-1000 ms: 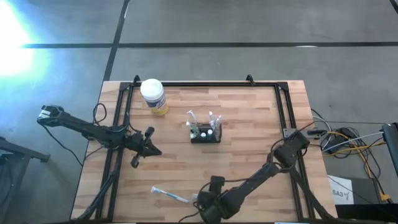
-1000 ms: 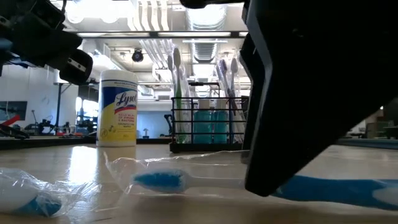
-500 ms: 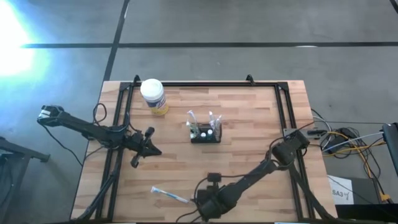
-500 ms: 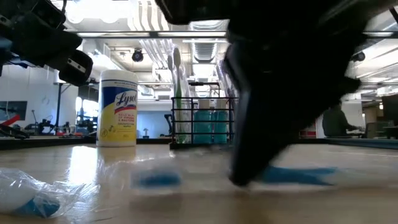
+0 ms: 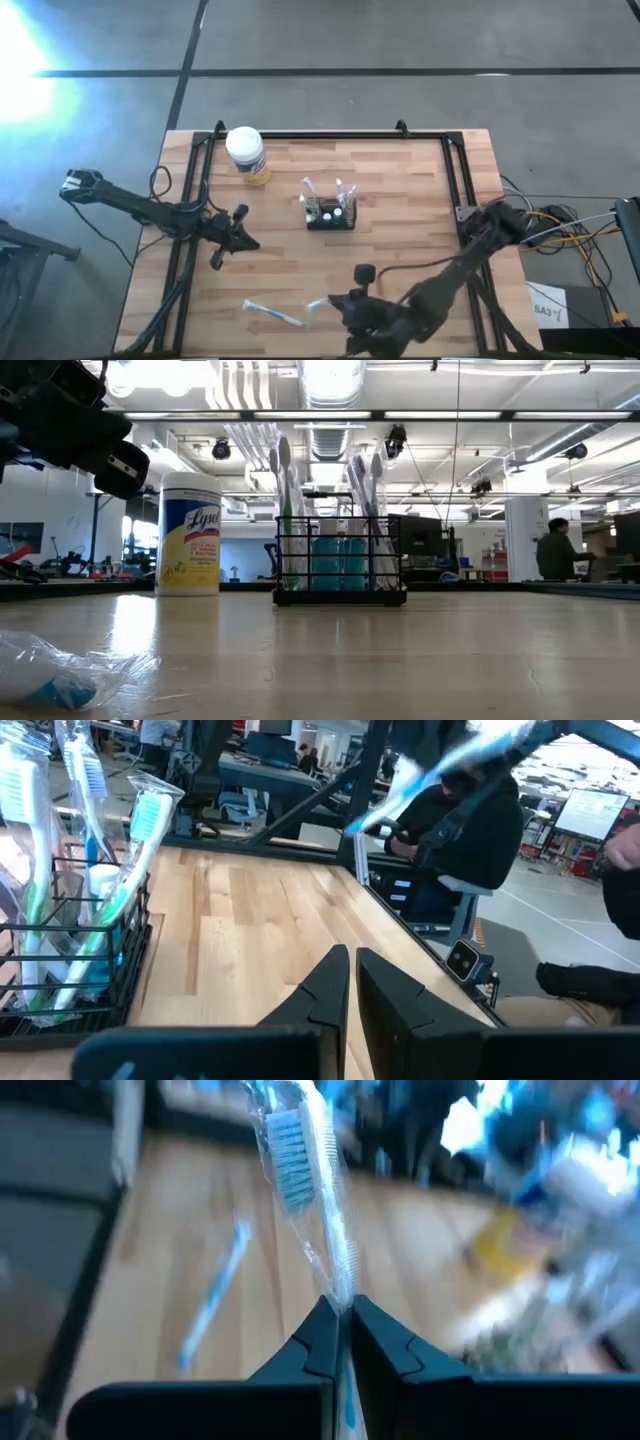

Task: Pick & Place toothbrushing station
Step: Put the right blue toothbrush into the wire organizer

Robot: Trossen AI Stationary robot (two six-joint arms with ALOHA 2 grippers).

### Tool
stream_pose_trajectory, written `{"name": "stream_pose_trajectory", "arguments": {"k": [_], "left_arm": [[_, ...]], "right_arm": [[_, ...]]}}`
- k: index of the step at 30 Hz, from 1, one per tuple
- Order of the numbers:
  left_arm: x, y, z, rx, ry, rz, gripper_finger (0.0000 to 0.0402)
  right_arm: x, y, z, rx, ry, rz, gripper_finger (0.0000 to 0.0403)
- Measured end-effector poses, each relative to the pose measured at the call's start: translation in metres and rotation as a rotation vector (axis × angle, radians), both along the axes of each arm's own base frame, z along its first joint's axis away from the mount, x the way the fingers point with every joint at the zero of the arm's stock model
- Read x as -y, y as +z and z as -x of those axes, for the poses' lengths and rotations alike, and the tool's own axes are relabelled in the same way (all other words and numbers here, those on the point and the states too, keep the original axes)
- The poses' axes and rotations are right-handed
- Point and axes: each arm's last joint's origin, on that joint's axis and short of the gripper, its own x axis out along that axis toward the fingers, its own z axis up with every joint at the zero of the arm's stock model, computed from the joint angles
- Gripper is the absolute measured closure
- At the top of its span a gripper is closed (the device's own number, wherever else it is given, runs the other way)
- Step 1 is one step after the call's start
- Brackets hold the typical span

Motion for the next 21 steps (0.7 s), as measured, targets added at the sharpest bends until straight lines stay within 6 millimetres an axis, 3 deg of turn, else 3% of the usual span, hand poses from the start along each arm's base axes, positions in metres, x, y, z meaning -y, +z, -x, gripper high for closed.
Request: {"name": "stream_pose_trajectory", "arguments": {"k": [3,7,12,15,21], "left_arm": [[0.000,0.000,0.000,0.001,0.001,0.000,0.0374],[0.000,0.000,0.000,0.001,0.004,-0.002,0.0374],[0.000,0.000,0.000,0.000,0.003,-0.009,0.0374],[0.000,-0.001,0.000,-0.007,0.004,-0.012,0.0374],[0.000,-0.002,0.000,-0.015,0.004,-0.032,0.0374]], "right_arm": [[0.011,0.012,0.010,0.141,0.084,0.014,0.0394],[0.041,0.009,0.022,0.345,0.233,-0.037,0.0394],[0.092,-0.024,0.041,0.595,0.277,-0.095,0.0395],[0.119,-0.049,0.052,0.666,0.199,-0.087,0.0397],[0.162,-0.078,0.069,0.795,0.008,-0.071,0.0398]]}}
